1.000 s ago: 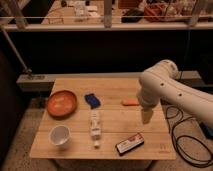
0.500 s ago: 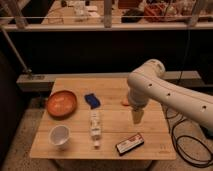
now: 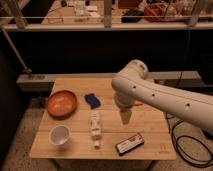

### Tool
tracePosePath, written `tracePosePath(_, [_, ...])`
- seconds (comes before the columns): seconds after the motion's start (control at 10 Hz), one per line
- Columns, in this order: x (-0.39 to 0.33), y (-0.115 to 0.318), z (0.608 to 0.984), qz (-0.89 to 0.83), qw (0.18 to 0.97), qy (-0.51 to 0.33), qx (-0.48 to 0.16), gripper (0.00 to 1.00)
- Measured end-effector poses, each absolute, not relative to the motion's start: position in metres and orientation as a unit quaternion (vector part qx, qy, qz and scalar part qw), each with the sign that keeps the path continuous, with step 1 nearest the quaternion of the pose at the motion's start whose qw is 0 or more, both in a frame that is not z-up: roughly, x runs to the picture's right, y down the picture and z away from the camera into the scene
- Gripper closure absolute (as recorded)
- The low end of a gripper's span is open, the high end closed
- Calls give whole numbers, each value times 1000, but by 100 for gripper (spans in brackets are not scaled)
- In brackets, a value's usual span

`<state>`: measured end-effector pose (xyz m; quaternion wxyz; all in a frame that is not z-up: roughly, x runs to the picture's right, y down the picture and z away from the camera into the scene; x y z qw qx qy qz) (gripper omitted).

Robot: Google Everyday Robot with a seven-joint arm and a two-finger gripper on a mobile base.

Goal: Place the ceramic cup in the ceramic bowl

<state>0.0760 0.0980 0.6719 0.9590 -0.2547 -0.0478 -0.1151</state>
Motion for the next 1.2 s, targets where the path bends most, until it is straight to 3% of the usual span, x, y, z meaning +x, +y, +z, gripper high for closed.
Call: tracePosePath(1.2, [-26,102,659,-236,942,-109,-212,20])
